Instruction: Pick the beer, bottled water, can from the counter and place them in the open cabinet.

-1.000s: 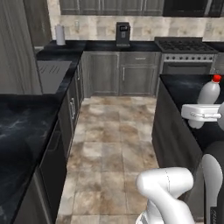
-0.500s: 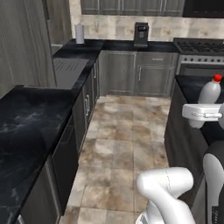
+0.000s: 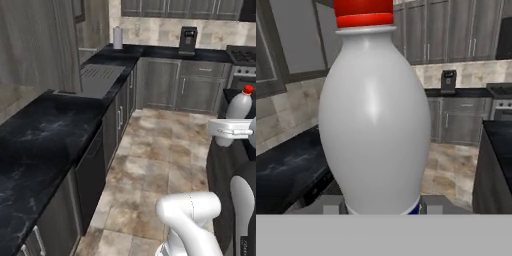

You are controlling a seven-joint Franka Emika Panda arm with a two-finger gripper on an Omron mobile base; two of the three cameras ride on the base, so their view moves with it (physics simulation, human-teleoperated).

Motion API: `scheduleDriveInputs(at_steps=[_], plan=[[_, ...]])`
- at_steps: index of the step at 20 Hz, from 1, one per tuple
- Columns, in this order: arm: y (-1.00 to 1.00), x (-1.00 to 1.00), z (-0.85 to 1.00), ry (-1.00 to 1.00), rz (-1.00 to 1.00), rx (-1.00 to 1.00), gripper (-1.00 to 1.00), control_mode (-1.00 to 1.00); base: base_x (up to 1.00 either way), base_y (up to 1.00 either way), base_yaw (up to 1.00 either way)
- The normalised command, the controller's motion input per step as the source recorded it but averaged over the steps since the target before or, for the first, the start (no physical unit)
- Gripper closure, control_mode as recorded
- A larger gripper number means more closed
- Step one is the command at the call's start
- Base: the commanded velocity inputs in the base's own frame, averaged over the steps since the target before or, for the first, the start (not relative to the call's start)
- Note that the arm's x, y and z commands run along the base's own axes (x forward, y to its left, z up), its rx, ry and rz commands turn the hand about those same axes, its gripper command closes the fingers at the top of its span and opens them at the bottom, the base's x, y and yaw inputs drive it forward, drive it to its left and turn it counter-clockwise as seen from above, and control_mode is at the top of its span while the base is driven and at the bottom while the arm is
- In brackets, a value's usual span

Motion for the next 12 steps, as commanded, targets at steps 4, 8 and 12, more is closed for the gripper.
scheduleDriveInputs(at_steps=[4,8,12], plan=[[0.00,0.00,0.00,0.00,0.00,0.00,1.00,1.00,-0.16,0.07,0.39],[0.00,0.00,0.00,0.00,0.00,0.00,1.00,1.00,-0.08,0.08,0.43],[0.00,0.00,0.00,0.00,0.00,0.00,1.00,1.00,-0.03,0.14,0.43]])
